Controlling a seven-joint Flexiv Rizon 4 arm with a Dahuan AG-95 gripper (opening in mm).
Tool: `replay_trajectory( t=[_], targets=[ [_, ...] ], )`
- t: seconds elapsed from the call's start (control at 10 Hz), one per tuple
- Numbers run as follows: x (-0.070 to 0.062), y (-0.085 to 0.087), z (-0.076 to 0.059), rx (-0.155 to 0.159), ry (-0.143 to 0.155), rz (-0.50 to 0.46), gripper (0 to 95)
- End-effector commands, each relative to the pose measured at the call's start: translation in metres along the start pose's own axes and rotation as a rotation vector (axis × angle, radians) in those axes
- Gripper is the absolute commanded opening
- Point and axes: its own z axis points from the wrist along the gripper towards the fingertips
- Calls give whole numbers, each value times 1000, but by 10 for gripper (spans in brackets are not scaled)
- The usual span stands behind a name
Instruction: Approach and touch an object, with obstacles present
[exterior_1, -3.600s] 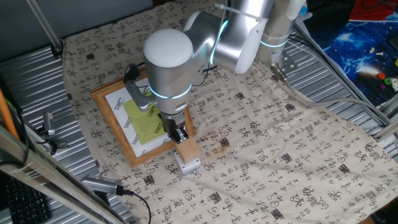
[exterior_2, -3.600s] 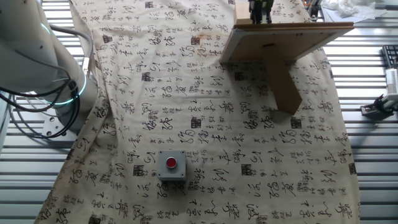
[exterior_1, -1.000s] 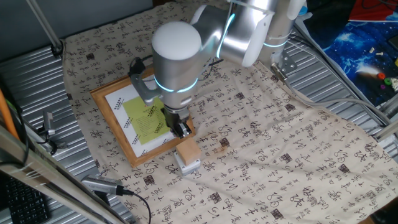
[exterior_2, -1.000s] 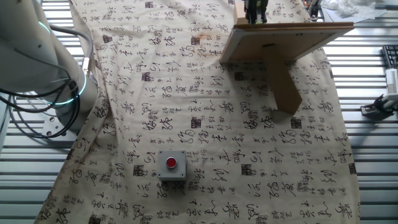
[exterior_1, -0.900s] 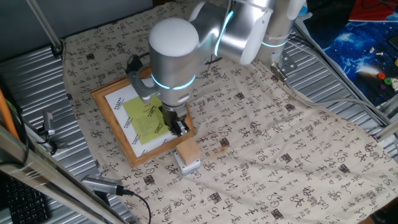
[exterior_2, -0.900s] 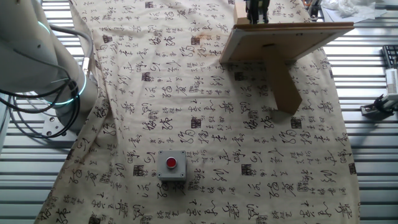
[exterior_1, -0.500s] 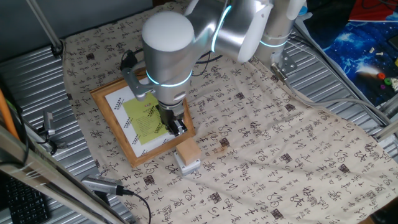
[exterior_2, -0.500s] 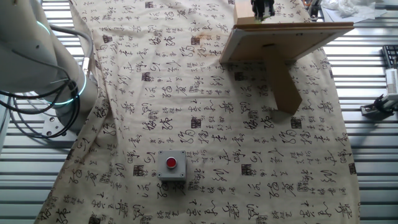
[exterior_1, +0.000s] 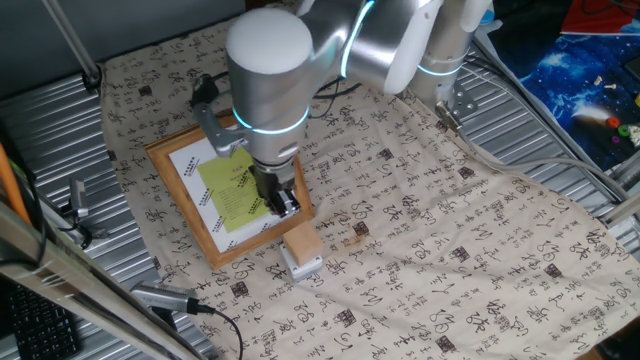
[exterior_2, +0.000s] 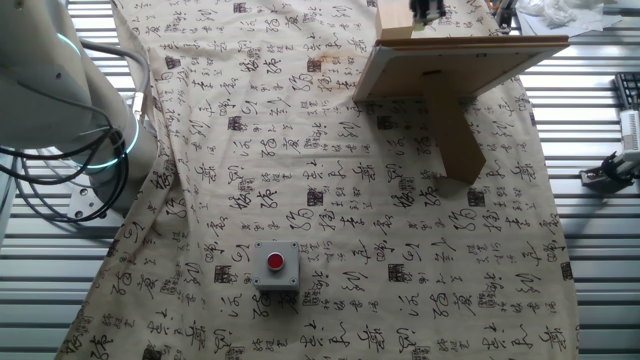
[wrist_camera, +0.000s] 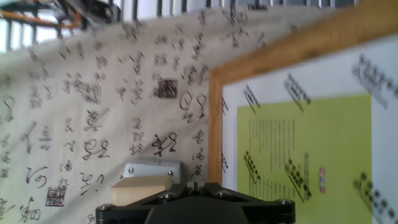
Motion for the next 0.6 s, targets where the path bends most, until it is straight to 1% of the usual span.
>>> replay_trajectory(
  t=[0.1,0.2,0.4,0.5,0.6],
  targets=[
    [-18,0,-9,-5,5,2,0],
    [-26,-1,-9,-7,6,1,0],
    [-40,0,-2,-8,6,-1,0],
    [-46,1,-2,-8,11,2,0],
    [-46,1,-2,-8,9,-3,0]
  ],
)
